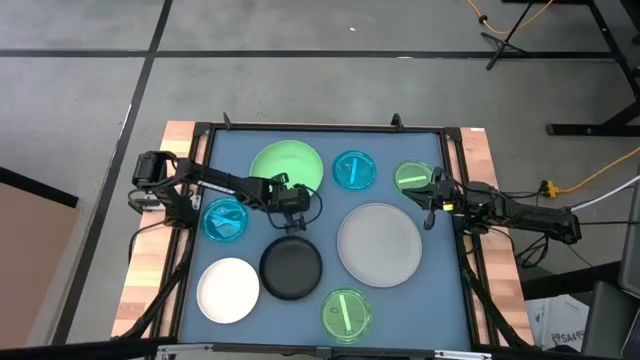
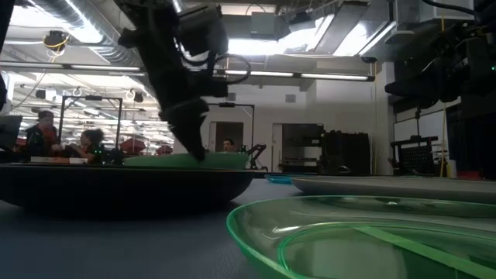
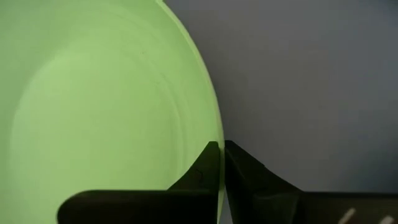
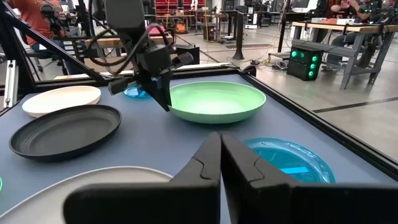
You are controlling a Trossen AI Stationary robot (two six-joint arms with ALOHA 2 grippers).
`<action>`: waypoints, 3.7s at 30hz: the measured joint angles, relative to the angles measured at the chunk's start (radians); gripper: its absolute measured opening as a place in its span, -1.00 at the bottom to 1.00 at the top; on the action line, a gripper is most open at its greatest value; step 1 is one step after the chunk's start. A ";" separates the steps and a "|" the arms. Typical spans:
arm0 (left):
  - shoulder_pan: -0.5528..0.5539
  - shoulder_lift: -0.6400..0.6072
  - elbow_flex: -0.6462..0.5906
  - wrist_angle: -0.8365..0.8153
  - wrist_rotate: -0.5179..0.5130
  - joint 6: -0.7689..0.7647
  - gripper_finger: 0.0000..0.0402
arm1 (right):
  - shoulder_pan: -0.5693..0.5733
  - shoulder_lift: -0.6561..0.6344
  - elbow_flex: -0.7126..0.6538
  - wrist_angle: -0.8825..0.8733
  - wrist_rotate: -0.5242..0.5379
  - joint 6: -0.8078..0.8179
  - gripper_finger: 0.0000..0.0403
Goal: Stack plastic plates
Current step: Stack the green plate on top of the gray plate, then stack the black plate on top of the green plate
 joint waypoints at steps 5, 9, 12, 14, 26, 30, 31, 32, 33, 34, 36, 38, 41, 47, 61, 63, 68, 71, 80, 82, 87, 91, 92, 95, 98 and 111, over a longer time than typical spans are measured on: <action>-0.015 0.000 0.059 0.030 0.003 0.075 -0.99 | 0.000 0.000 0.000 0.000 0.000 0.000 -1.00; -0.037 0.000 0.108 0.068 0.003 0.123 -0.99 | 0.000 0.000 0.000 0.001 0.000 0.000 -1.00; -0.056 -0.001 0.135 0.109 0.007 0.151 -0.99 | 0.000 0.000 0.000 0.001 0.000 0.000 -1.00; -0.071 -0.001 0.149 0.143 0.022 0.175 -0.99 | 0.000 0.000 0.000 0.001 0.000 0.000 -1.00; -0.161 0.016 0.163 0.398 0.154 0.294 -1.00 | 0.000 0.000 -0.001 0.011 0.010 0.000 -1.00; -0.187 0.066 0.163 0.518 0.222 0.311 -1.00 | 0.000 0.000 -0.002 0.024 0.012 0.000 -1.00; -0.195 0.084 0.163 0.555 0.235 0.312 -1.00 | 0.000 0.000 -0.002 0.025 0.012 0.000 -1.00; -0.202 0.099 0.163 0.586 0.250 0.312 -1.00 | 0.000 0.000 -0.002 0.024 0.012 0.000 -1.00; -0.208 0.113 0.163 0.612 0.266 0.312 -1.00 | 0.000 0.000 -0.002 0.024 0.012 0.000 -1.00; -0.214 0.128 0.163 0.636 0.279 0.312 -1.00 | 0.000 0.000 -0.002 0.024 0.015 0.000 -1.00; -0.226 0.152 0.164 0.675 0.289 0.310 -1.00 | 0.000 0.000 -0.002 0.024 0.033 -0.001 -1.00; -0.235 0.170 0.164 0.702 0.304 0.309 -1.00 | 0.000 0.000 -0.002 0.024 0.065 -0.001 -1.00; -0.245 0.185 0.164 0.741 0.325 0.309 -1.00 | 0.000 0.000 -0.002 0.025 0.133 -0.001 -1.00; -0.247 0.230 0.165 0.796 0.351 0.312 -1.00 | 0.000 0.000 -0.001 0.024 0.210 -0.001 -1.00; -0.248 0.296 0.165 0.865 0.359 0.310 -0.76 | 0.000 0.000 0.000 0.021 0.210 0.000 -1.00; -0.247 0.296 0.165 0.866 0.357 0.308 -0.73 | 0.000 0.000 0.000 0.020 0.209 0.000 -1.00; -0.247 0.296 0.165 0.858 0.356 0.307 -0.66 | 0.000 0.000 0.000 0.020 0.209 0.000 -1.00; -0.247 0.296 0.165 0.858 0.357 0.307 -0.62 | 0.000 0.000 0.000 0.020 0.209 0.000 -1.00; -0.247 0.296 0.165 0.858 0.349 0.307 -0.54 | 0.000 0.000 0.000 0.020 0.209 0.000 -1.00; -0.246 0.296 0.165 0.858 0.349 0.307 -0.54 | 0.000 0.000 0.000 0.020 0.209 0.000 -1.00; -0.246 0.296 0.165 0.857 0.347 0.307 -0.56 | 0.000 0.000 0.000 0.020 0.209 0.000 -1.00; -0.246 0.289 0.165 0.830 0.329 0.307 -0.58 | 0.000 0.000 0.000 0.020 0.209 0.000 -1.00; -0.246 0.286 0.165 0.825 0.320 0.307 -0.58 | 0.000 0.000 0.000 0.020 0.209 0.000 -1.00; -0.246 0.283 0.165 0.819 0.305 0.302 -0.59 | 0.000 0.000 0.000 0.019 0.209 0.000 -1.00; -0.246 0.283 0.165 0.818 0.302 0.298 -0.59 | 0.000 0.000 0.000 0.019 0.209 0.000 -1.00; -0.201 0.216 0.163 0.654 0.301 0.123 -0.59 | 0.000 0.000 0.000 0.019 0.208 0.000 -1.00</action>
